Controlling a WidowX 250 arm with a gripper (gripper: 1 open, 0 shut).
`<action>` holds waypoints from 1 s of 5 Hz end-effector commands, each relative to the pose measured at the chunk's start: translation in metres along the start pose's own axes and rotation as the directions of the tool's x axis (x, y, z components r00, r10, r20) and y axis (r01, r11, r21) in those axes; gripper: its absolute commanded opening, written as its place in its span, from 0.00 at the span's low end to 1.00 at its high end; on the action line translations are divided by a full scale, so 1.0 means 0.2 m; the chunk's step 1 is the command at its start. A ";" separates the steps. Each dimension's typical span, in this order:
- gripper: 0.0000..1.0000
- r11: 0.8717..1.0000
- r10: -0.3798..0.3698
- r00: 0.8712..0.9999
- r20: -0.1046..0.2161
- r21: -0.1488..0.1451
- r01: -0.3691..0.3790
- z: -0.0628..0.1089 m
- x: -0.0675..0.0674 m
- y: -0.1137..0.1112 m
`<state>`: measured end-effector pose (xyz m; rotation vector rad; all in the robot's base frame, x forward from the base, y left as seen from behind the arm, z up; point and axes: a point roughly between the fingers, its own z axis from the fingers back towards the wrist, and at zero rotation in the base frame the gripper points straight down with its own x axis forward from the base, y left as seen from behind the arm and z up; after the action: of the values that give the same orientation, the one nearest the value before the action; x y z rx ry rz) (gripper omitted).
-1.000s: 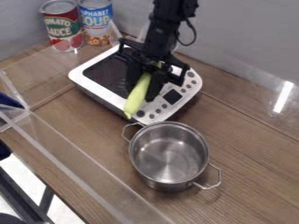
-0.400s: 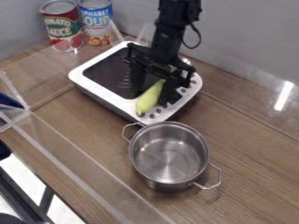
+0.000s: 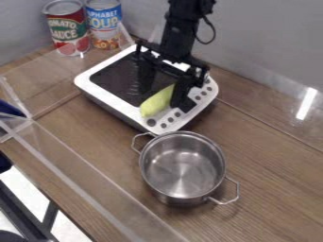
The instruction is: Put green spoon on the white and black stove top
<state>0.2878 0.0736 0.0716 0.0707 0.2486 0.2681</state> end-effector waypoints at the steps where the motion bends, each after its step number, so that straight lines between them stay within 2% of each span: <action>1: 1.00 0.999 0.021 0.996 0.091 -0.031 -0.018 0.16 0.00 -0.01; 3: 1.00 0.997 0.020 0.996 0.088 -0.082 -0.013 0.14 0.01 -0.10; 5: 1.00 0.992 0.079 0.992 0.096 -0.109 -0.068 0.19 -0.05 -0.03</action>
<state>0.2917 0.0603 0.0891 -0.0135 0.1954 0.3368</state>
